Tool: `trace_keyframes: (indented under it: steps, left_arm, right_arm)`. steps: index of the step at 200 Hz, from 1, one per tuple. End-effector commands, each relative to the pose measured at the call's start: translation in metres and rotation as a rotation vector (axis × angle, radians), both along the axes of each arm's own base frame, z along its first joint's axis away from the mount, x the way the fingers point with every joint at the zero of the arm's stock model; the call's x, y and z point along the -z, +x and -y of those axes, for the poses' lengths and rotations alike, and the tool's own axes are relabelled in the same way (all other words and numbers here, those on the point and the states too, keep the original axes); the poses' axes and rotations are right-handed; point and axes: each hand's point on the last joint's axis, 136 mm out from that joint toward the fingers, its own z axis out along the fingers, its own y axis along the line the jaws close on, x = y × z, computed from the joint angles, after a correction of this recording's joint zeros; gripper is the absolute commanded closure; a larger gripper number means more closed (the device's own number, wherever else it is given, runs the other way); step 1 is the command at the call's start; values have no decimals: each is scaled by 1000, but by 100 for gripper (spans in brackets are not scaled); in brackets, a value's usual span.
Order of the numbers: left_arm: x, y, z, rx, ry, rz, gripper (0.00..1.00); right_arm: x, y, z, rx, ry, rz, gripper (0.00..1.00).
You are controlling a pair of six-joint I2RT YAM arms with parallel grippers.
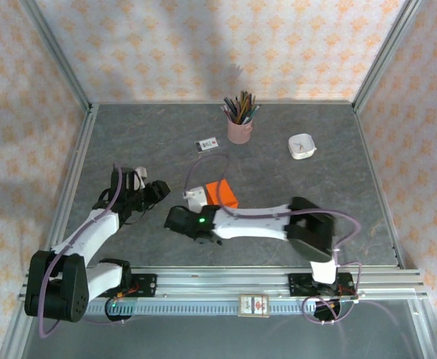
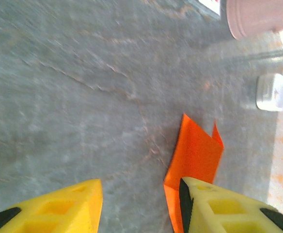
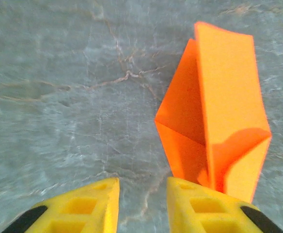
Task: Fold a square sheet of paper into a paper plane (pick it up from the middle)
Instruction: Turn over the paper at the bottom-center of the table, then move the paper to the bottom-center of the table.
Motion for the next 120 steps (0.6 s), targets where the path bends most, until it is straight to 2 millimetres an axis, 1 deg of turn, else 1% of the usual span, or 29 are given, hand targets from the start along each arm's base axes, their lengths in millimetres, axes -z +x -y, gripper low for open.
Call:
trace_keyframes:
  steps: [1, 6, 13, 31, 43, 65, 83, 120]
  left_arm:
    - [-12, -5, 22, 52, -51, 31, 53]
    - [-11, -7, 26, 59, -51, 32, 53]
    - [-11, -8, 31, 66, -55, 29, 53]
    - [-9, -11, 41, 83, -63, 26, 54]
    - [-8, -13, 46, 89, -61, 24, 54]
    - [-7, -12, 53, 86, -67, 27, 53]
    - [-4, -10, 57, 95, -65, 13, 54]
    - [-4, -6, 64, 111, -67, 13, 54]
  right_arm:
    - [-12, 2, 19, -56, 143, -66, 70]
    - [-13, 3, 24, -69, 179, -86, 70]
    - [-8, 3, 34, -87, 212, -116, 70]
    - [-2, 12, 57, -98, 295, -156, 71]
    - [1, 19, 68, -105, 340, -175, 71]
    - [13, 27, 82, -100, 332, -174, 75]
    - [25, 31, 83, -90, 331, -181, 79]
    - [55, 31, 70, -83, 328, -257, 84]
